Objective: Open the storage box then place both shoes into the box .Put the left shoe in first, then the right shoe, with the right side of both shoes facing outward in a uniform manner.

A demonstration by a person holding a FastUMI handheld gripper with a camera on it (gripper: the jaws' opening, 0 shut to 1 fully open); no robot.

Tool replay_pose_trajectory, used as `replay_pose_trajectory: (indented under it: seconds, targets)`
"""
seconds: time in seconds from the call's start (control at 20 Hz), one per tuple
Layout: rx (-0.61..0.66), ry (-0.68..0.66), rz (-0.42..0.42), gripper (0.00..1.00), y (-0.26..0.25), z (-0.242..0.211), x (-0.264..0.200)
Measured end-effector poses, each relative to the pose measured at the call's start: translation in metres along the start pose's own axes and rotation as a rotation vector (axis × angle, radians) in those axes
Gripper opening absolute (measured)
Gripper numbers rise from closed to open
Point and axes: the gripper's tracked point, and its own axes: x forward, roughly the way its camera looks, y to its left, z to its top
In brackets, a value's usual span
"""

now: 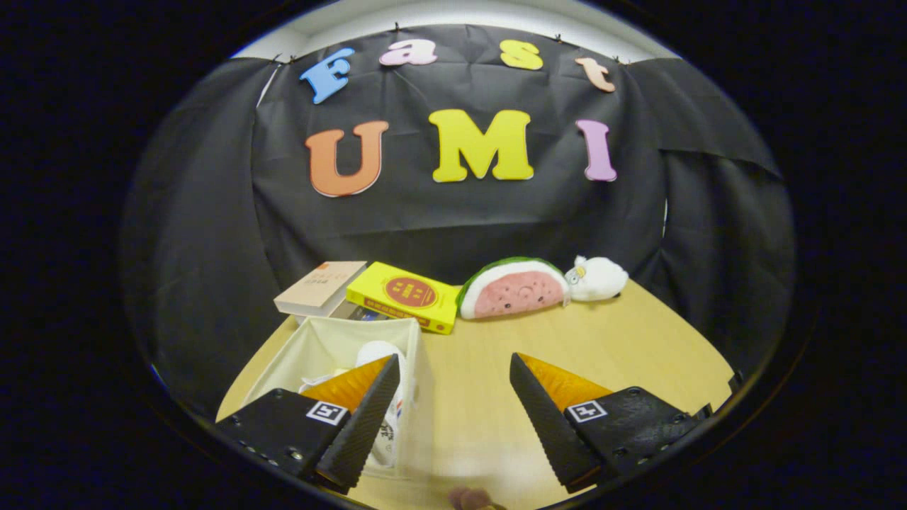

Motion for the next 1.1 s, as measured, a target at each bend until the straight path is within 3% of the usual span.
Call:
replay_pose_trajectory:
  seconds: [0.15,0.35,0.5,0.65,1.1]
  targets:
    - [0.004,-0.198,-0.06,0.96,-0.043,0.015,-0.043]
    - [0.015,-0.341,-0.013,0.96,-0.063,0.008,-0.097]
    - [-0.025,-0.357,-0.048,0.96,-0.086,-0.015,-0.116]
    - [-0.045,-0.347,-0.032,0.96,-0.095,-0.033,-0.127]
    - [-0.002,-0.437,-0.055,0.96,-0.141,-0.033,-0.146]
